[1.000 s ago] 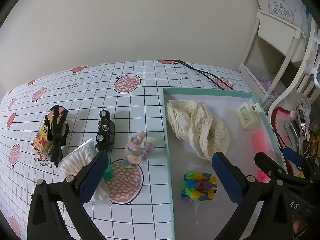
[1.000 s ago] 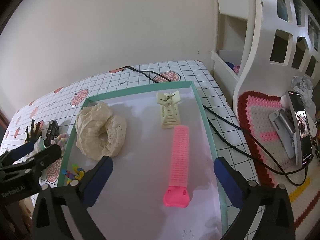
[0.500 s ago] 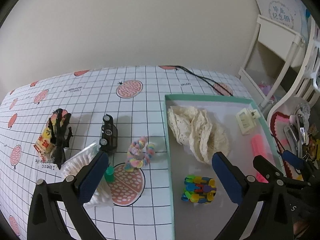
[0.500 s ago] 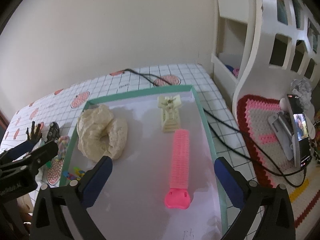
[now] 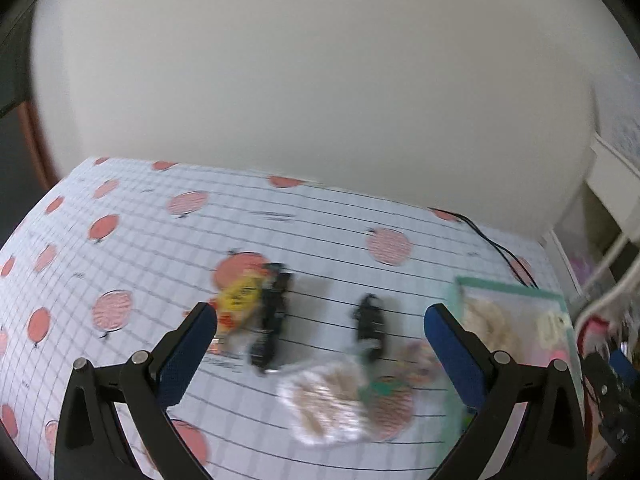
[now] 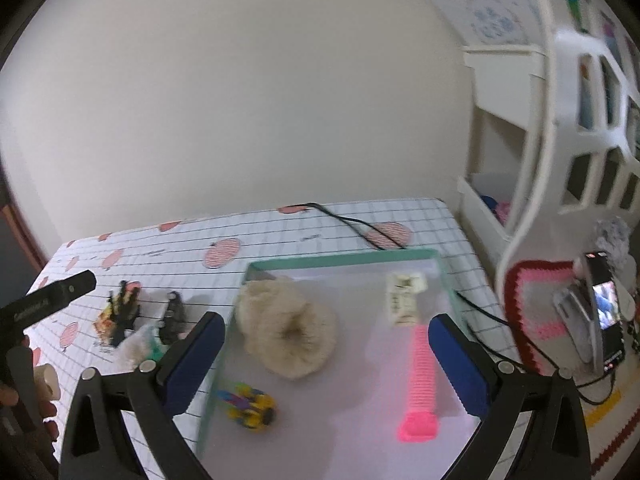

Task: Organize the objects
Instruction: 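Move both tools back over the tablecloth toward the swab bag and fuzzy ring, then grasp the cotton swab bag with the left tool while the right tool grasps the pastel fuzzy ring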

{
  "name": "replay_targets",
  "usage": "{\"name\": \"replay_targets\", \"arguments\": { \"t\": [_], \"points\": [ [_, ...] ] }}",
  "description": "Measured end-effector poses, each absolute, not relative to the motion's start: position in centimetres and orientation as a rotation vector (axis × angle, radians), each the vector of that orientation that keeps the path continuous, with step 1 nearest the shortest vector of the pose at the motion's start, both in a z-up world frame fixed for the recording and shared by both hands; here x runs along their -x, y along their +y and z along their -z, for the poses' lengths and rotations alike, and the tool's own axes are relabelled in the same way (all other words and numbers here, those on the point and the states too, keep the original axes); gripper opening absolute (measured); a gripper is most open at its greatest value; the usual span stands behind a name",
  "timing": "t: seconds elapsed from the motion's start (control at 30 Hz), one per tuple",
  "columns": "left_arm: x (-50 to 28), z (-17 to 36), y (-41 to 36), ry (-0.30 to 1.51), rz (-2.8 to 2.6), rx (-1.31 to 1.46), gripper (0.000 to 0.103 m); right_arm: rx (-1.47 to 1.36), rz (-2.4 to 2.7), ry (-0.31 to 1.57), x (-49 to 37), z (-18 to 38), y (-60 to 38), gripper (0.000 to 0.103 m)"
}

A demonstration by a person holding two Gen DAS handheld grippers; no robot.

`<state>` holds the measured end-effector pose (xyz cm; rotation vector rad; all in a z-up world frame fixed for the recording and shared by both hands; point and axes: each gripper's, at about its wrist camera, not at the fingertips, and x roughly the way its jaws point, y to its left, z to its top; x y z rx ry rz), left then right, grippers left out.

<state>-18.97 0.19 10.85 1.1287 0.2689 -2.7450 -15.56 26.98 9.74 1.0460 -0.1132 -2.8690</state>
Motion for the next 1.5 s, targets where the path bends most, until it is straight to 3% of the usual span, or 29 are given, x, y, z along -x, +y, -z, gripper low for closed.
{"name": "replay_targets", "arguments": {
  "t": [0.43,0.7,0.83,0.9,0.93,1.5],
  "points": [
    [18.6,-9.2,-4.9,0.385,2.637,-1.236,0.103,-1.009,2.723,0.032,15.8,-9.5,17.9,0.102],
    [19.2,-6.4,-3.3,0.39,2.641,-1.41,0.103,-1.095,2.672,-0.08,17.1,-8.0,17.2,0.077],
    [19.5,-5.4,-1.9,0.394,2.663,-1.485,0.103,-1.124,2.632,-0.09,17.6,-7.2,16.5,0.069],
    [19.6,-4.9,-1.1,0.369,2.662,-1.515,0.102,-1.136,2.613,-0.116,17.8,-6.8,16.2,0.055],
    [19.6,-4.7,-0.9,0.35,2.659,-1.522,0.102,-1.145,2.608,-0.13,17.9,-6.8,16.3,0.053],
    [20.6,-0.8,0.7,0.321,2.597,-1.72,0.102,-1.255,2.549,-0.157,19.0,-4.2,14.9,0.051]
  ]
}}
